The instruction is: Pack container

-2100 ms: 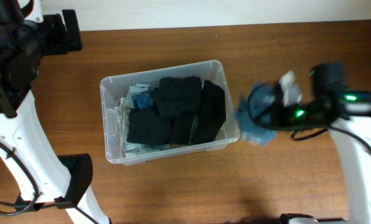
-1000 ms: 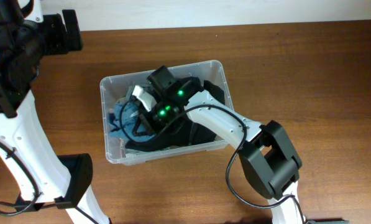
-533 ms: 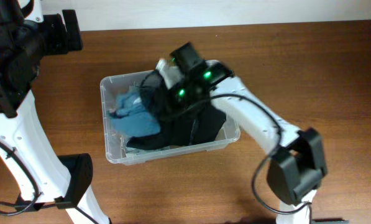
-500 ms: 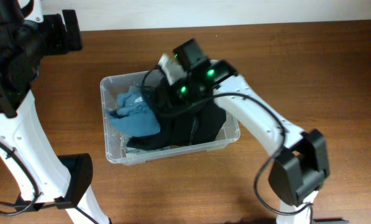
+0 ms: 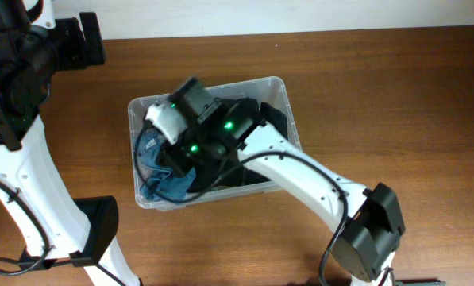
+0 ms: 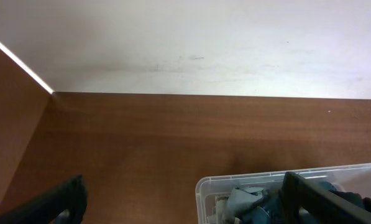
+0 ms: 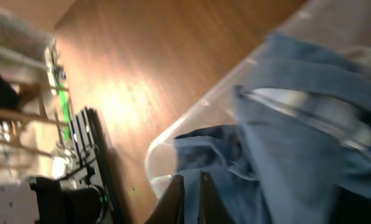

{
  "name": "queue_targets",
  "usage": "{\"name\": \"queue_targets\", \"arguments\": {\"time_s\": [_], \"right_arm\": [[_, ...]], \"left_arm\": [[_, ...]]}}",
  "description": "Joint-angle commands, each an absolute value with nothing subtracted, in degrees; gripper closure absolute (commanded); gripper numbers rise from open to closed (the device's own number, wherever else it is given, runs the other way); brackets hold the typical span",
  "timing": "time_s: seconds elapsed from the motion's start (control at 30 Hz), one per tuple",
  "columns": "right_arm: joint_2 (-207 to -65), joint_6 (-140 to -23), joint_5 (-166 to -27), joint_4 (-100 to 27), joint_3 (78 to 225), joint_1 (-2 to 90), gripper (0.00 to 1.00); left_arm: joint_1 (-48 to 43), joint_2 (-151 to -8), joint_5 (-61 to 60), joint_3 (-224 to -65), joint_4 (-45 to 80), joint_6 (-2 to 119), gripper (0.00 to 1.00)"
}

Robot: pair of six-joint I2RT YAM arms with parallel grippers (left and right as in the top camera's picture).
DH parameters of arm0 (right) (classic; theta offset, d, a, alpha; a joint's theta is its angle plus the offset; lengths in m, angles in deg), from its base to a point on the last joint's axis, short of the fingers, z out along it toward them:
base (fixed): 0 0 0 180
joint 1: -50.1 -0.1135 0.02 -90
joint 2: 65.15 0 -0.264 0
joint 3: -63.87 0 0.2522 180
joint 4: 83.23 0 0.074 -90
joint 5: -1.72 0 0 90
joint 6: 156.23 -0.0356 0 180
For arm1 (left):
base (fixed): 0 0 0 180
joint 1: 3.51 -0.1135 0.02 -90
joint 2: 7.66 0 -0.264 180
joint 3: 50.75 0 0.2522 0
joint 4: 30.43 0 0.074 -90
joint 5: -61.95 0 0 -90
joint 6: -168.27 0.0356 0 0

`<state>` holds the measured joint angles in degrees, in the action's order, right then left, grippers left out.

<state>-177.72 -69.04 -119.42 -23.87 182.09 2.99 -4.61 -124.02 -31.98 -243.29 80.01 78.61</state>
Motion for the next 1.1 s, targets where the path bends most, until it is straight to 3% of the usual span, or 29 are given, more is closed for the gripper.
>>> {"name": "queue_targets", "arguments": {"time_s": [0.0, 0.13, 0.23, 0.47, 0.53, 0.63, 0.67, 0.83, 0.97, 1.0, 1.07], "right_arm": [[-180.3, -64.7, -115.8, -24.7, 182.0, 1.9, 0.96], [-185.7, -65.2, -111.8, -28.7, 181.2, 3.8, 0.96], [-189.2, -73.0, -107.0, -31.2, 181.2, 7.6, 0.96], [-190.0, -77.5, -110.0, -30.3, 181.2, 17.0, 0.94], [-189.9, -76.9, -113.4, -28.9, 181.2, 17.9, 0.83], [-189.2, -74.0, -122.3, -26.9, 181.4, 17.9, 0.51], [-188.7, -74.0, -124.2, -26.3, 181.5, 17.8, 0.46], [-184.7, -73.5, -125.6, -23.2, 181.9, 16.9, 0.33], [-180.6, -72.5, -125.6, -22.6, 181.9, 16.6, 0.31], [-178.3, -72.5, -125.6, -22.7, 182.4, 16.8, 0.02], [-176.1, -72.5, -124.8, -22.7, 183.0, 16.9, 0.02]], "left_arm": [[-4.8, -123.8, -32.4, -243.7, 80.0, 78.5, 0.01], [-4.8, -123.8, -32.4, -243.7, 80.0, 78.5, 0.01], [-4.8, -123.8, -32.4, -243.7, 80.0, 78.5, 0.01], [-4.8, -123.8, -32.4, -243.7, 80.0, 78.5, 0.01], [-4.8, -123.8, -32.4, -243.7, 80.0, 78.5, 0.00], [-4.8, -123.8, -32.4, -243.7, 80.0, 78.5, 0.01], [-4.8, -123.8, -32.4, -243.7, 80.0, 78.5, 0.01], [-4.8, -123.8, -32.4, -243.7, 80.0, 78.5, 0.01], [-4.9, -123.8, -32.4, -243.7, 80.0, 78.5, 0.01], [-4.7, -123.8, -32.4, -243.7, 80.0, 78.5, 0.01], [-4.7, -123.8, -32.4, -243.7, 80.0, 78.5, 0.01]]}}
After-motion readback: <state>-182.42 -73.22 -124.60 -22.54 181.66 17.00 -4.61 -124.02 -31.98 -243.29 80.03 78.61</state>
